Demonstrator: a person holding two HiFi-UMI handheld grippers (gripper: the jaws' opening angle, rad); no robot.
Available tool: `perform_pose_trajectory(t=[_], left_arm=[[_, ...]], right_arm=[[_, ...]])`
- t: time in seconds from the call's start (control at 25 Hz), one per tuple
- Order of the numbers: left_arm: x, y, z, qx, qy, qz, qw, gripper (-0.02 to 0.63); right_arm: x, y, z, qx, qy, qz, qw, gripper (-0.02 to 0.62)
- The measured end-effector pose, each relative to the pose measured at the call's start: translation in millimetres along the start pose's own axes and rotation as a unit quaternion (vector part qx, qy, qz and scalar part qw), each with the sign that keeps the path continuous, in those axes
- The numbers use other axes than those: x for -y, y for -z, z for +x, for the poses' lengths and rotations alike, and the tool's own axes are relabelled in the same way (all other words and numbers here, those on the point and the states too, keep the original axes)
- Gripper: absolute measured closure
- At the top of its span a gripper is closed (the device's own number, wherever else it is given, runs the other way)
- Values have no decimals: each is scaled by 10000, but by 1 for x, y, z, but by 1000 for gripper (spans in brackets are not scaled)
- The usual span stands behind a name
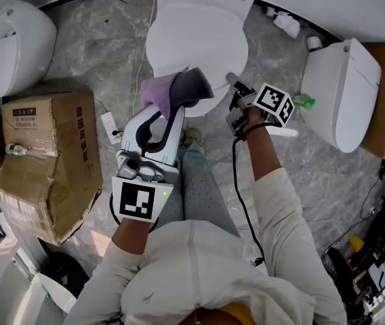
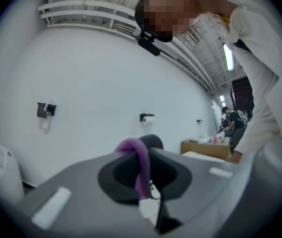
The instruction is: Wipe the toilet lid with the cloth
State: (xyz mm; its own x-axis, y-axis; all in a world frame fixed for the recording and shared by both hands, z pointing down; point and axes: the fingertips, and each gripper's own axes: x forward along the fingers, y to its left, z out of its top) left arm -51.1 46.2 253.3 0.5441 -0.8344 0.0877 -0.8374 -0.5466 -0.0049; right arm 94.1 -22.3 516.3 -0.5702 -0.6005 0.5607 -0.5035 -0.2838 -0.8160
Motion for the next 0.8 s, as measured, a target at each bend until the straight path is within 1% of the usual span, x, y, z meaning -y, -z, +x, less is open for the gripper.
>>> perform_pose_trajectory(t=[0.2,0.48,0.8], left_arm=[[4,-13,5,56,-87,55,9999,583],[6,-34,11,170,-97,96,9998,583],[0,-51,25,297,-17,131,9995,583]], right_arm=[[-17,-14,1,-32,-41,-17,10000,447],[-45,-41,3,137,-197,2,9997,442],[-68,-71,9,260,-200,60,9994,430]])
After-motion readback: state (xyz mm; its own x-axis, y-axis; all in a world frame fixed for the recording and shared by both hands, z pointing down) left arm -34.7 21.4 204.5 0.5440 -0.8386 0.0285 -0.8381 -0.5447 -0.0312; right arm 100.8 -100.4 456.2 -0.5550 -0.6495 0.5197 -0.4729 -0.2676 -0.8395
